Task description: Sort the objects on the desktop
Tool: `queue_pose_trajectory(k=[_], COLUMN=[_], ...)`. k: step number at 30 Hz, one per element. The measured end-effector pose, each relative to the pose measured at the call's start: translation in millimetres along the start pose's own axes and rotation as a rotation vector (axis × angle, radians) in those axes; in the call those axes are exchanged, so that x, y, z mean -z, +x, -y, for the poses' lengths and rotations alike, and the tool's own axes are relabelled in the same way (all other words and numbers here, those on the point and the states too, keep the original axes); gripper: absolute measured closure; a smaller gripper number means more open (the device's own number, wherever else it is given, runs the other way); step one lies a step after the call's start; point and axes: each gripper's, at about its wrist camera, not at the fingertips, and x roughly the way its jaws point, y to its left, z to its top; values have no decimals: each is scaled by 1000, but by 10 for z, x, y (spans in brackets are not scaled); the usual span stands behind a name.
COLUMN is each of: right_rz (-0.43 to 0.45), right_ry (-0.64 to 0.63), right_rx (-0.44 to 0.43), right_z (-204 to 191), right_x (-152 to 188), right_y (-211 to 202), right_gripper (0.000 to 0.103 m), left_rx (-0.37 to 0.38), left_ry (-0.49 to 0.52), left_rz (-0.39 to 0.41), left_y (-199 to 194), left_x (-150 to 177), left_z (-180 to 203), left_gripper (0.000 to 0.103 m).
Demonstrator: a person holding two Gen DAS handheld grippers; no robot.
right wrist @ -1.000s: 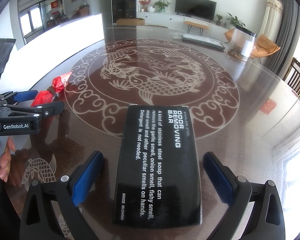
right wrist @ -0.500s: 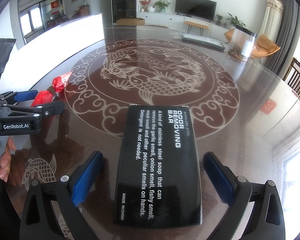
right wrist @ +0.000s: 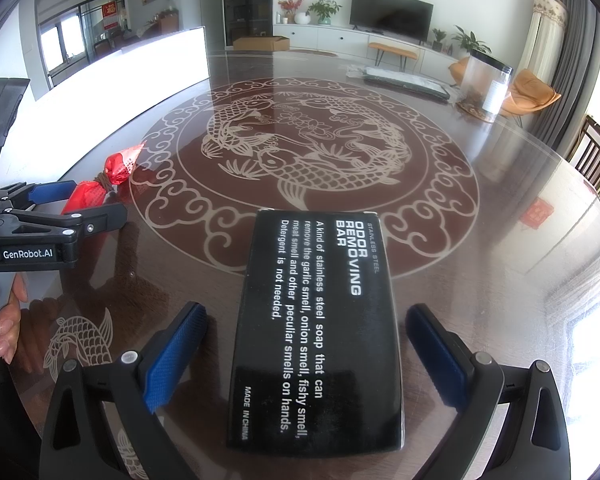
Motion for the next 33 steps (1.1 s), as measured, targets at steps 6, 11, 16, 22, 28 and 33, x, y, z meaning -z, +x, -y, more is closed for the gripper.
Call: queue_pose_trajectory(k=[6, 11, 16, 22, 28, 33], right_rz=[36, 40, -56, -195, -211, -143], right_ry=[40, 72, 0, -152, -108, -77], right_rx=[-45, -135, -212, -151, -177, -214], right_z=[66, 139, 66, -24, 172, 224], right_x=[18, 6, -130, -293, -324, -546], right_y=[-57, -72, 7, 108, -154, -444], right_gripper=[3, 3, 3, 32, 44, 44], left_rx=[120, 160, 42, 34, 127, 139], left_ry=[-128, -140, 17, 114, 46, -51], left_rz=[3, 3, -41, -39, 15, 140], left_y=[-165, -150, -23, -58, -430, -1033], left_x=[91, 71, -21, -136, -122, -134], left_z=[-249, -265, -27, 153, -18, -304], left_gripper=[0, 0, 0, 80, 86, 86])
